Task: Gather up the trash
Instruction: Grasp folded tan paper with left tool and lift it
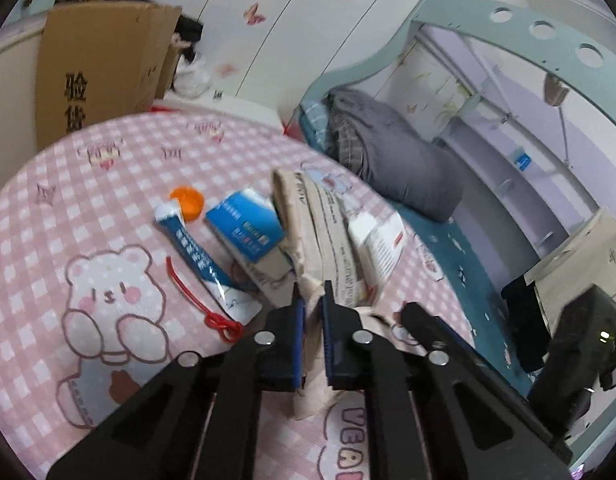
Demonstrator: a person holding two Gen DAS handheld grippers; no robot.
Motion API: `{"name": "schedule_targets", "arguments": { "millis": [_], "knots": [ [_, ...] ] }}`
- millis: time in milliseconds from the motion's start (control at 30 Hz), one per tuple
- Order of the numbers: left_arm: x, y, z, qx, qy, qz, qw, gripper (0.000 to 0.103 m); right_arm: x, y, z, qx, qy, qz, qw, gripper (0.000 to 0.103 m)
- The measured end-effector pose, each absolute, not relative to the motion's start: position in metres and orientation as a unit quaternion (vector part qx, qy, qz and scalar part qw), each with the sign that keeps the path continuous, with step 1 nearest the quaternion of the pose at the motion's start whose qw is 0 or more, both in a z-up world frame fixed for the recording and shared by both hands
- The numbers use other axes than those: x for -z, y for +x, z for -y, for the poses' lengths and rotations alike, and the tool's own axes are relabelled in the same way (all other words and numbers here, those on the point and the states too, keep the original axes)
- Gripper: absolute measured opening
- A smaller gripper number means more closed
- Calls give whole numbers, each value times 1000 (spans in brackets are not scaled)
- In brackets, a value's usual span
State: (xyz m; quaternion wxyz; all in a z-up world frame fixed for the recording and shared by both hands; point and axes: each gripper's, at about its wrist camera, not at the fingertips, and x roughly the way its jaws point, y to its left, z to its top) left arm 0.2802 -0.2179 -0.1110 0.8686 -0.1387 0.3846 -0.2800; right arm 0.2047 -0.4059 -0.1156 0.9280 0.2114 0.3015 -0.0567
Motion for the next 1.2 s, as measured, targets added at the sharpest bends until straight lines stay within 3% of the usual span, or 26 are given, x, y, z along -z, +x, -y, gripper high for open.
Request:
{"name": "schedule_targets", "arguments": {
  "millis": [533,767,800,833,867,900,1067,1200],
  "knots": [
    [48,248,154,185,-140,-264,936,2,135,279,378,125,82,-414,898,75],
    [52,258,137,106,-118,-268,950,3,138,302,383,153,35,-427,891,75],
    [51,259,136,101,-116,-269,951,3,138,304,383,151,33,-426,891,72],
    [51,259,134,96,-113,-270,951,3,137,304,384,149,31,-426,892,61],
    [52,260,133,90,-109,-272,952,3,136,303,384,150,30,-422,894,34],
    [52,261,132,85,-106,-272,953,3,135,302,384,150,32,-419,895,23],
    [50,257,124,74,-102,-276,953,3,123,281,394,136,69,-383,911,8],
    [49,253,116,63,-100,-279,953,3,108,253,398,120,102,-348,924,8]
  ]
}}
